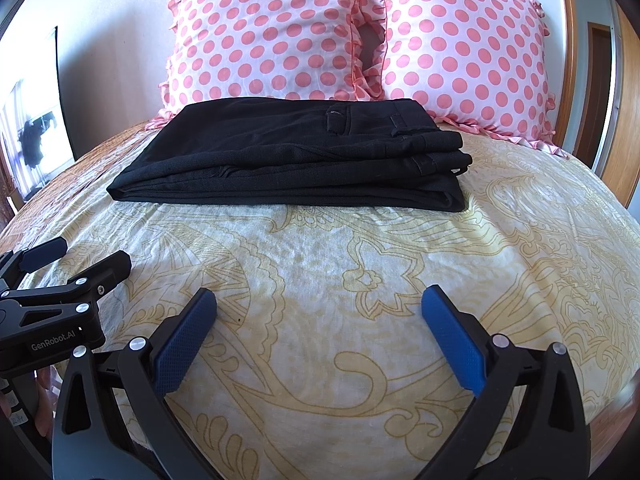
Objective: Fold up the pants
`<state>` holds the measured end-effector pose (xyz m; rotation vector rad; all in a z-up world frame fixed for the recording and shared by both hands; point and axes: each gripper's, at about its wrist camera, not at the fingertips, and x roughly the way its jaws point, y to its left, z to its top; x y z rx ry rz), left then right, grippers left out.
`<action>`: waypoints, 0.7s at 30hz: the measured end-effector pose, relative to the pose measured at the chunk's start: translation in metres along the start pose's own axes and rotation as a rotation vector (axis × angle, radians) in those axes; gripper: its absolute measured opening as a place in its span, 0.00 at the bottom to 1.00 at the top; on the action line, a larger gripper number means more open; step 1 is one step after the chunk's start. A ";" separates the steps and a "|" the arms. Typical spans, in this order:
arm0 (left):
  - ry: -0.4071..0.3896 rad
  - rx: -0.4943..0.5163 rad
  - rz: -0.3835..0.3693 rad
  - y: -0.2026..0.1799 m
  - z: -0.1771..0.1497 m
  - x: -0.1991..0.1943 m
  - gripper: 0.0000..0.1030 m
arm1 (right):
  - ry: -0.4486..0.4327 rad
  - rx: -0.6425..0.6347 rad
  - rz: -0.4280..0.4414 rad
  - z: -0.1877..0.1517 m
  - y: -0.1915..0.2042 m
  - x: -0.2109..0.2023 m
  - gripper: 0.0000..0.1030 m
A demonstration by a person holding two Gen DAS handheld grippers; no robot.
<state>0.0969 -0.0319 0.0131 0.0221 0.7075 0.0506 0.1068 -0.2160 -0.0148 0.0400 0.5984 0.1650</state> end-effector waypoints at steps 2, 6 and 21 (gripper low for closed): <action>0.000 0.000 0.000 0.000 0.000 0.000 0.98 | 0.000 0.000 0.000 0.000 0.000 0.000 0.99; -0.001 0.001 0.000 0.000 0.000 0.000 0.98 | -0.001 0.000 0.000 0.000 0.000 0.000 0.99; -0.010 0.002 -0.001 -0.001 0.000 -0.002 0.98 | -0.002 0.000 0.000 0.000 0.000 0.000 0.99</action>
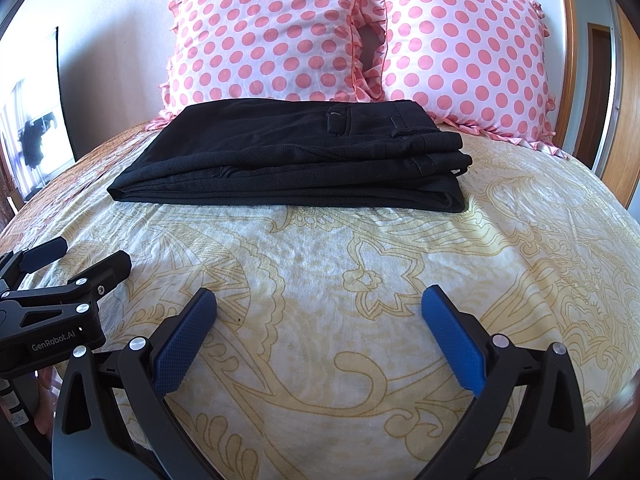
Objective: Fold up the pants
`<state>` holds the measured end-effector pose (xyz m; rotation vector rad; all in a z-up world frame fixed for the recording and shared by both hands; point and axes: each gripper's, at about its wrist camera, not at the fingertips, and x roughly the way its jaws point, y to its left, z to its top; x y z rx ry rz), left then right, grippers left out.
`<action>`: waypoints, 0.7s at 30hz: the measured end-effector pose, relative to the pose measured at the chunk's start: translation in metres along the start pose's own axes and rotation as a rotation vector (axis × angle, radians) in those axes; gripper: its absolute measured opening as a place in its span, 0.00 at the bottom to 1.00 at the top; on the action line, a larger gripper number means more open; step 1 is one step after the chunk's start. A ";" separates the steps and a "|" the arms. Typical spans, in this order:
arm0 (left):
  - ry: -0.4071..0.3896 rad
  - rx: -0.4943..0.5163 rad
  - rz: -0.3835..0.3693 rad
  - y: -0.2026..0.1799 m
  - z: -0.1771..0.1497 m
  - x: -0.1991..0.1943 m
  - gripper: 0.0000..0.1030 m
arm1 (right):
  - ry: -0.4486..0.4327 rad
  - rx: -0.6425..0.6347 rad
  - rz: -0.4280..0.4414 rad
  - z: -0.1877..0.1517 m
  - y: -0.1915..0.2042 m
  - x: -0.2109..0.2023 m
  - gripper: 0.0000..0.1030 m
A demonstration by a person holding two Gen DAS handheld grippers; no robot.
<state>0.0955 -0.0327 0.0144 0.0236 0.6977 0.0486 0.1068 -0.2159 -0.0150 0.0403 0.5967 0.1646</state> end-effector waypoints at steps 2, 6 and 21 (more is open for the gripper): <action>-0.002 -0.001 0.000 0.000 0.001 0.000 0.98 | 0.000 0.000 0.000 0.000 0.000 0.000 0.99; 0.001 0.000 -0.001 0.000 0.001 0.000 0.98 | 0.000 0.000 0.000 0.000 0.000 0.000 0.99; -0.013 0.004 -0.001 0.000 -0.001 0.001 0.98 | -0.001 0.001 -0.001 0.000 0.000 0.000 0.99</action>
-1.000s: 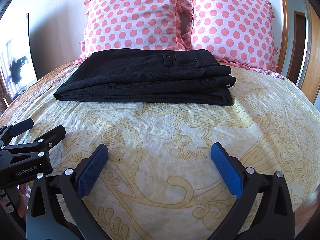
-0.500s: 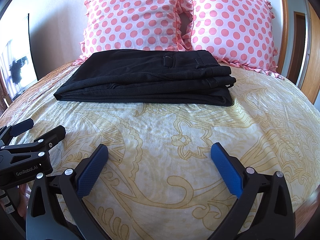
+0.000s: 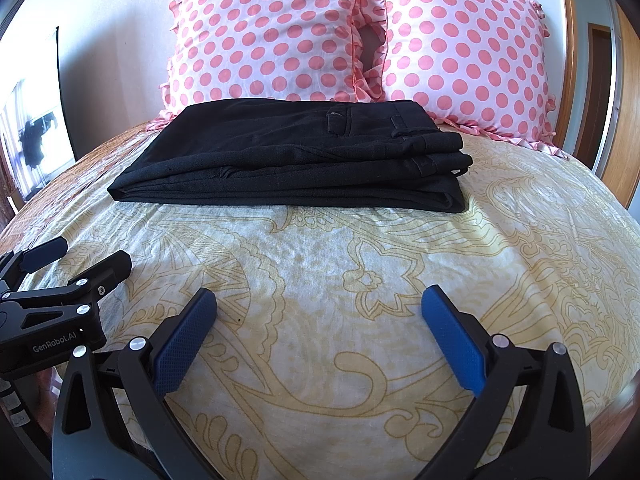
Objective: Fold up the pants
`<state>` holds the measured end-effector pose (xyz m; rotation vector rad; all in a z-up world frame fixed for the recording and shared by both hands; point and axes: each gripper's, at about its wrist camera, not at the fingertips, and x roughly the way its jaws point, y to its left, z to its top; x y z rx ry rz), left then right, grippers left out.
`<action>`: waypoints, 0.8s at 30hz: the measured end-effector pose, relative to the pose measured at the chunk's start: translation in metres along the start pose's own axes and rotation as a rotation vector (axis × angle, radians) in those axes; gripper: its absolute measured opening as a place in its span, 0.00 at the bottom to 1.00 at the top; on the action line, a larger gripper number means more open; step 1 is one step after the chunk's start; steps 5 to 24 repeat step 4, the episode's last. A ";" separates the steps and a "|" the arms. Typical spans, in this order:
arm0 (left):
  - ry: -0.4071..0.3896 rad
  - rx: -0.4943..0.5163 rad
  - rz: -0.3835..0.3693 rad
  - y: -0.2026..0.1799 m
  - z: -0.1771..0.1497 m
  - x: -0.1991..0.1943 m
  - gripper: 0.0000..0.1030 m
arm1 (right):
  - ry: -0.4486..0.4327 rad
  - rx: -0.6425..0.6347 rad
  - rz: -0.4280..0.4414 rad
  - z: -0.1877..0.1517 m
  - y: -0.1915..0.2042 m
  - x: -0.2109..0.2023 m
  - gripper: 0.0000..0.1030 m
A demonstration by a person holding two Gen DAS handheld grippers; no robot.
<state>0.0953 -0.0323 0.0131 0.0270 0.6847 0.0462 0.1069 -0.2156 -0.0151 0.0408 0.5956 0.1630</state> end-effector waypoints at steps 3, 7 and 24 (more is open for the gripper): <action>-0.002 0.001 0.000 0.000 -0.001 0.000 0.98 | 0.000 0.000 0.000 0.000 0.000 0.000 0.99; -0.003 0.001 0.000 0.000 -0.001 0.000 0.98 | 0.000 0.000 0.000 0.000 0.000 0.000 0.99; -0.003 0.001 0.000 0.000 -0.001 0.000 0.98 | 0.000 0.000 0.000 0.000 0.000 0.000 0.99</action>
